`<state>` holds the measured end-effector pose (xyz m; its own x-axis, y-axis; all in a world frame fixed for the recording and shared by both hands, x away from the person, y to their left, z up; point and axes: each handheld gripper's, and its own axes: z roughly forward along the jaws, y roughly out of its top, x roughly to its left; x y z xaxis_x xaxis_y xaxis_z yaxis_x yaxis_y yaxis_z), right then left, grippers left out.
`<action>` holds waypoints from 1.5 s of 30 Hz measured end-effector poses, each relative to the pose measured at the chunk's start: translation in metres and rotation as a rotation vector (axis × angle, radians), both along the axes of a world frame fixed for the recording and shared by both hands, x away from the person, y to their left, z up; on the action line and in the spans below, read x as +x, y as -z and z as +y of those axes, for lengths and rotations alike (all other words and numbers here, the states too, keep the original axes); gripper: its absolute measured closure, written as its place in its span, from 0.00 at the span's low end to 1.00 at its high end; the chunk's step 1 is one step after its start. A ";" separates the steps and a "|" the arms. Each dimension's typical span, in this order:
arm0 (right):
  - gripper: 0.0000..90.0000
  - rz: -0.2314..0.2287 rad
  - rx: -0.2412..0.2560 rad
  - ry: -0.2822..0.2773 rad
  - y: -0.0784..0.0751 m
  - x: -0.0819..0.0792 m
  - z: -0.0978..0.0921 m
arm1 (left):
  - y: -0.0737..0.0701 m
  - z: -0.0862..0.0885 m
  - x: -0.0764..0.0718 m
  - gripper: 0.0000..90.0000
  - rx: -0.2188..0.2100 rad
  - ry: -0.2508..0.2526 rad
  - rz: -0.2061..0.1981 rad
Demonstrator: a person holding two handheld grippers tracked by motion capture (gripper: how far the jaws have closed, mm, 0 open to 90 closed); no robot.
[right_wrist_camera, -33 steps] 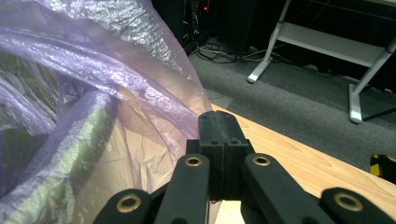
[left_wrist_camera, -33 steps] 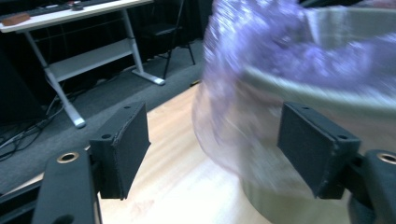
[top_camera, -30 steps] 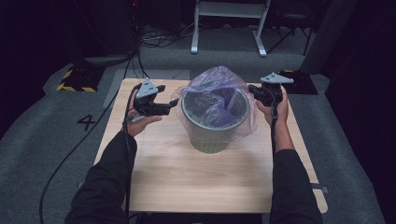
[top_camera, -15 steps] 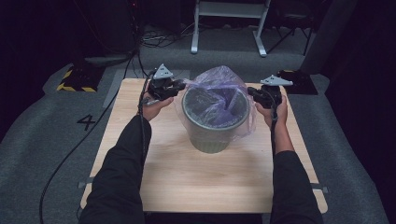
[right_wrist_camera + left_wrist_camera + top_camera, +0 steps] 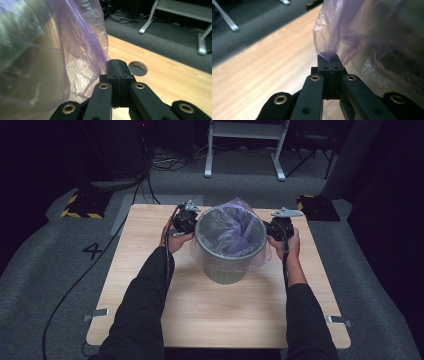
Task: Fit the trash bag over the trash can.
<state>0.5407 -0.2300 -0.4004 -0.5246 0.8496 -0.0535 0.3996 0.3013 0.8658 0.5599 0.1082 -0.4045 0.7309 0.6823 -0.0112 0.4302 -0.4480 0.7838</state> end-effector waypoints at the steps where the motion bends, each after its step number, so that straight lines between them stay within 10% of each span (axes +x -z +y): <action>1: 1.00 0.015 0.003 -0.003 0.002 0.001 0.001 | 0.004 -0.001 0.000 1.00 0.014 0.005 0.014; 19: 0.93 0.116 0.025 -0.021 0.041 -0.016 -0.023 | 0.042 0.046 -0.030 0.98 -0.102 -0.018 0.013; 25: 0.64 0.079 0.056 -0.031 0.033 -0.033 -0.035 | 0.035 0.069 -0.052 0.60 -0.147 -0.017 -0.051; 32: 0.42 0.065 -0.040 -0.051 0.028 -0.057 -0.053 | 0.025 0.082 -0.084 0.36 -0.075 -0.013 -0.147; 45: 0.30 -0.041 -0.052 -0.188 0.011 -0.094 -0.067 | 0.011 0.048 -0.127 0.23 -0.025 0.221 -0.200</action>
